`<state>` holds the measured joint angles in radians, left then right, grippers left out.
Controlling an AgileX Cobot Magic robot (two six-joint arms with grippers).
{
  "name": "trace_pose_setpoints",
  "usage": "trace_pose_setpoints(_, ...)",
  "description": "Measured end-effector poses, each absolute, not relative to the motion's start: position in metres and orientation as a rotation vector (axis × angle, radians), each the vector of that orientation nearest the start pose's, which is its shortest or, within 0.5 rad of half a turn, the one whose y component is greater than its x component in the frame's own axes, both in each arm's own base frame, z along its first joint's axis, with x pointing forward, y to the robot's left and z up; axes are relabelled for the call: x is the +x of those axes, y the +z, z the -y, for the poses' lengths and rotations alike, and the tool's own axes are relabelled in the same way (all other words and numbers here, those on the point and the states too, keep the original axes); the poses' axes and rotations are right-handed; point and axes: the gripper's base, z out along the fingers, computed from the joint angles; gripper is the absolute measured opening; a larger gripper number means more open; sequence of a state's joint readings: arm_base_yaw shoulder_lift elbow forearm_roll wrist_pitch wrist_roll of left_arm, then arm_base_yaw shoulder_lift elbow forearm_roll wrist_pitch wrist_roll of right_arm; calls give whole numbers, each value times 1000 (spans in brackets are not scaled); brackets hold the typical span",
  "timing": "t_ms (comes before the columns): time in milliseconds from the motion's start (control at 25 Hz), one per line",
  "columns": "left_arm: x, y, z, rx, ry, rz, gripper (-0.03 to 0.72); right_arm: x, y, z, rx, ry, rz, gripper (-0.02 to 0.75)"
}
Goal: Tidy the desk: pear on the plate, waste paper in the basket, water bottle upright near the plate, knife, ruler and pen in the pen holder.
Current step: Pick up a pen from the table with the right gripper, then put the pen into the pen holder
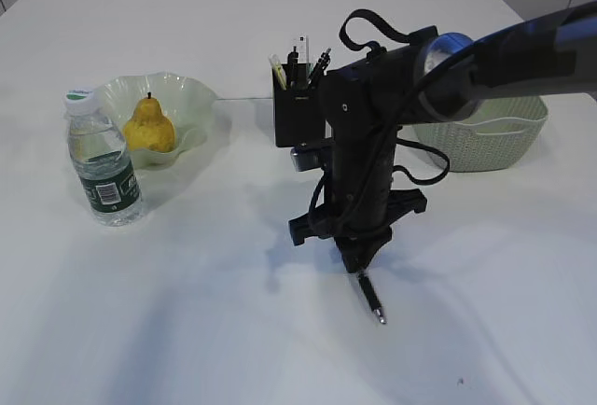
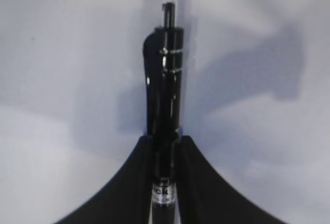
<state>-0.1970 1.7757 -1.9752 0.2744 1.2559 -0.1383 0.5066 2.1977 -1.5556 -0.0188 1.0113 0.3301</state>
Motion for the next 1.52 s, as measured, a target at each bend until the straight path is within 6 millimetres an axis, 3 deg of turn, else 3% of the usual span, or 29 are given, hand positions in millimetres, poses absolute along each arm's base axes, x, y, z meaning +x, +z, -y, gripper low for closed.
trace_pose_setpoints(160, 377, 412, 51, 78, 234, -2494, 255, 380, 138, -201, -478, -137, -3073, 124)
trace_pose_setpoints(400, 377, 412, 51, 78, 236, -2493, 255, 395, 170, -209, -470, -84, -2991, 124)
trace_pose_setpoints(720, 377, 412, 51, 78, 236, -2493, 255, 395, 207, -211, -443, 4, -2893, 124)
trace_pose_setpoints(880, 377, 412, 51, 78, 236, -2493, 255, 396, 241, -211, -431, 70, -2732, 124)
trace_pose_setpoints(1080, 377, 412, 51, 78, 236, -2493, 255, 393, 297, -206, -426, 117, -2475, 123)
trace_pose_setpoints(1200, 377, 412, 51, 78, 236, -2493, 255, 392, 319, -203, -428, 130, -2351, 123)
trace_pose_setpoints(1320, 377, 412, 51, 78, 236, -2493, 255, 388, 329, -201, -443, 141, -2240, 123)
trace_pose_setpoints(1520, 377, 412, 51, 78, 236, -2493, 255, 377, 316, -196, -504, 138, -2132, 123)
